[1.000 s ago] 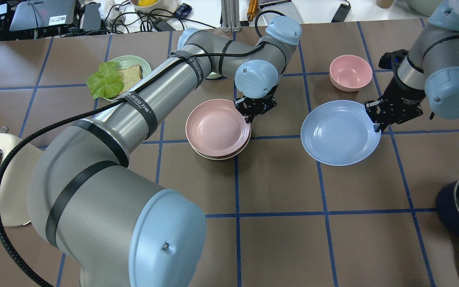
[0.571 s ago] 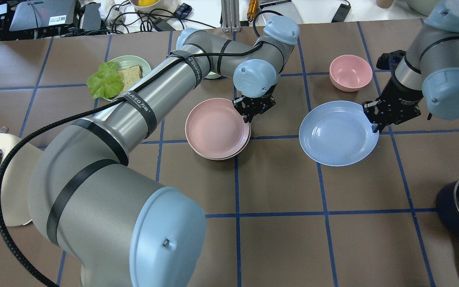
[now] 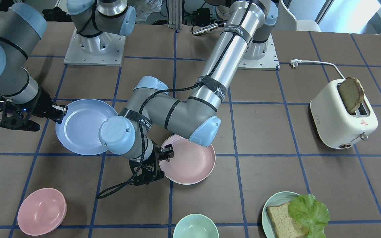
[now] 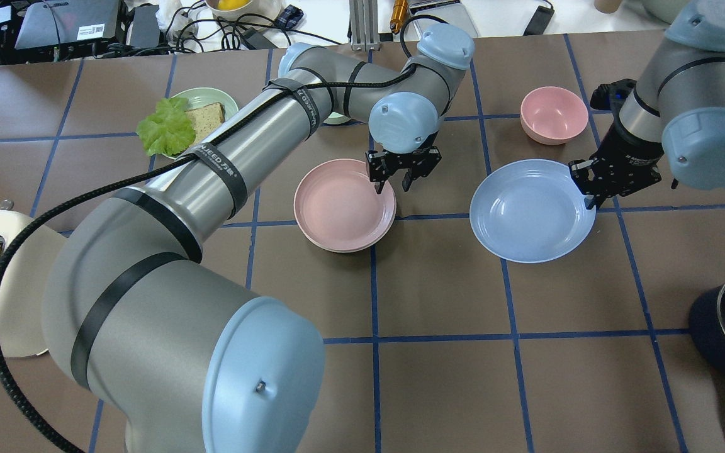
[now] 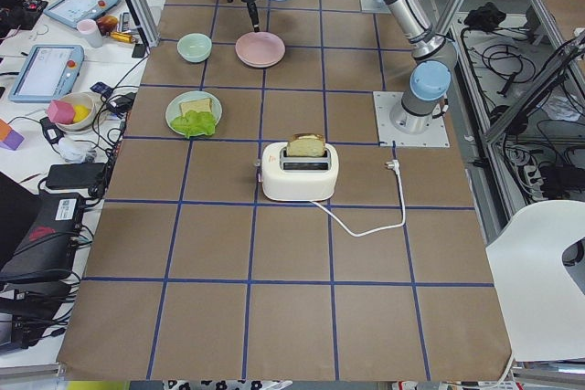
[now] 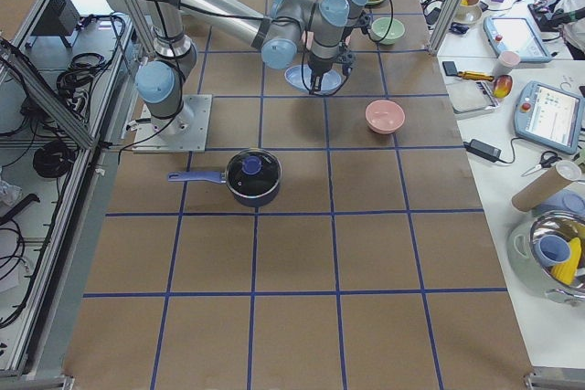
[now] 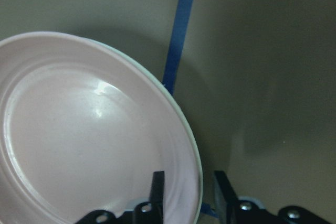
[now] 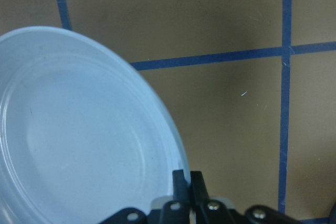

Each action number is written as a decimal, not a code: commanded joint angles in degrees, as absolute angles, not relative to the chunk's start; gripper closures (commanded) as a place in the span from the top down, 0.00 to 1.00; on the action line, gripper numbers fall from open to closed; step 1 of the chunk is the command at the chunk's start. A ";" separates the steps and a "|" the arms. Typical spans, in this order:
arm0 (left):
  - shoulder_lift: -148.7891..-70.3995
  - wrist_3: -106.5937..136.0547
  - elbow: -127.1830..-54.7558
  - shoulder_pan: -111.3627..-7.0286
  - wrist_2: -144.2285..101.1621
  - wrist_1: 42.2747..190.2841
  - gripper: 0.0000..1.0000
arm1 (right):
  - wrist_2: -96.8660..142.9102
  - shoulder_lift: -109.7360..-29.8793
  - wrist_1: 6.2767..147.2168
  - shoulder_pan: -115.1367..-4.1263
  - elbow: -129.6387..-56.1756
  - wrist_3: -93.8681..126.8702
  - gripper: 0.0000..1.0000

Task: Stack three plates with pink and blue
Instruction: 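Lift the left gripper away while the right gripper carries the blue plate over the stack, then lower the blue plate onto the pink plate and open the right gripper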

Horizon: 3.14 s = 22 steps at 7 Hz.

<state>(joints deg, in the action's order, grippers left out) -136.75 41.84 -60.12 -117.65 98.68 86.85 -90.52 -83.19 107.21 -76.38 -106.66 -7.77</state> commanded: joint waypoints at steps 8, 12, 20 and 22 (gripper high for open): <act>-121.48 22.89 -58.71 -108.56 101.24 97.02 0.64 | -86.13 -78.49 115.31 -93.58 -106.88 21.41 0.00; -112.79 17.33 -67.02 -105.56 100.99 97.38 0.56 | -82.09 -74.81 123.10 -101.57 -105.13 36.78 0.00; -94.33 6.17 -85.49 -96.68 95.99 93.18 0.50 | -82.18 -67.41 126.03 -106.70 -100.11 42.45 0.00; -90.55 5.71 -89.81 -96.50 95.80 92.20 0.58 | -82.79 -67.32 126.82 -106.70 -100.37 42.45 0.61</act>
